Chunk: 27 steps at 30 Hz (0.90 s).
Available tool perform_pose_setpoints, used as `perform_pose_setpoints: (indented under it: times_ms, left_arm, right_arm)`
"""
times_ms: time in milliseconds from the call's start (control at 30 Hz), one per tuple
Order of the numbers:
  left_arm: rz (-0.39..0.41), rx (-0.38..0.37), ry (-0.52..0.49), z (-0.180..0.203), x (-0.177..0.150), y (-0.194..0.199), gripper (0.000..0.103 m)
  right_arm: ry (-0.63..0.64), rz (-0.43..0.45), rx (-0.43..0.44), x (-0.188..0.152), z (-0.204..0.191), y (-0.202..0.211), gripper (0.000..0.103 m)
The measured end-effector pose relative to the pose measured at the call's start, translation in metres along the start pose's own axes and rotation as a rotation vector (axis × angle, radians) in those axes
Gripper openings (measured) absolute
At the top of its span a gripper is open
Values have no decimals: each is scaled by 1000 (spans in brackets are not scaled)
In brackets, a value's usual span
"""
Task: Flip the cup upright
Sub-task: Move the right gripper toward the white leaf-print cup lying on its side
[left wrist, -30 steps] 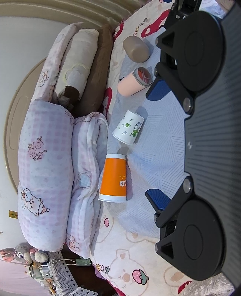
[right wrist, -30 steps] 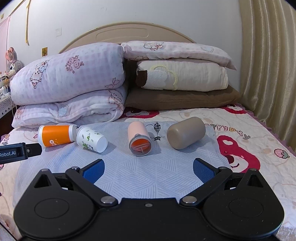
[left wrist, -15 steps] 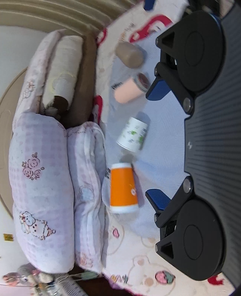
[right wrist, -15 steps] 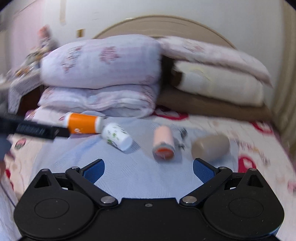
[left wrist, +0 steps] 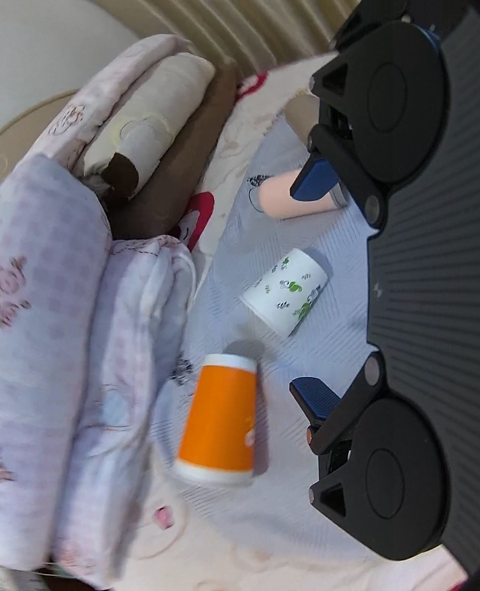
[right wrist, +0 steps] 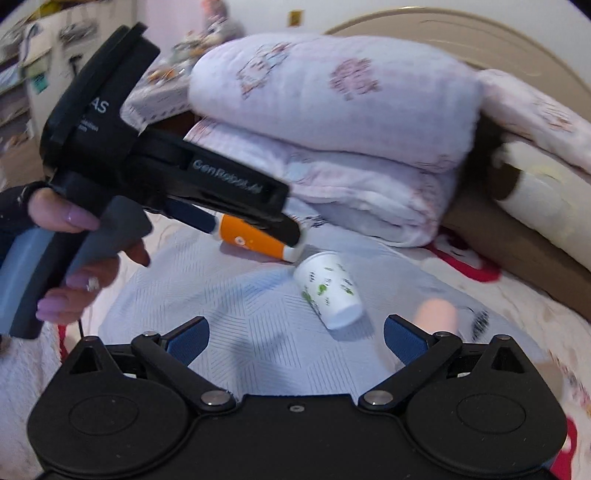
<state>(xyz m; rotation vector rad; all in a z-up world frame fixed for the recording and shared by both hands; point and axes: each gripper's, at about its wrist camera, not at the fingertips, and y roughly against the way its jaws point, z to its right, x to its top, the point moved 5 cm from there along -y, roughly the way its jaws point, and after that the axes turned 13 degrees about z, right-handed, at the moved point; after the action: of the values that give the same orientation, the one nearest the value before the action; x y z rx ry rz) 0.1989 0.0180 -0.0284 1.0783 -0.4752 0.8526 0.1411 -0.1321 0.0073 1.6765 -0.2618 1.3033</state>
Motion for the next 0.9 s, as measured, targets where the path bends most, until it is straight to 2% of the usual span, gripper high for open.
perform_pose_setpoints:
  times_ms: [133,333,500,600,700,800,867,900]
  left_arm:
    - [-29,-13,48,-16,-8,-19,101]
    - [-90,-55,183,-39,-15,-48,100]
    - [-104,-61,211,-46,-19,-62,100]
    - [-105,-70,255,-50,-20,-68,99]
    - [-112,-66,247,-50,-22,-73,97]
    - [-108,-61,217,-48,-23,-75,97]
    - [-109,-65,217,-45,-23,-76,97]
    - [-107,-68,219,-46,-23,-76,97]
  right_arm:
    - [59,-35,44,3,3,-33,97]
    - [137,-111,96,-5,5,-81,91]
    - [201,-171,101,-12,10,-117,90]
    - [190,-201,99,-14,19,-134,79]
    - [154,-227,107,-16,25,-148,79]
    - [215,-237,82,-20,25,-156,80]
    - [213,-249,70,-24,28,-161,79]
    - [199,-258,64,-25,31,-164,75]
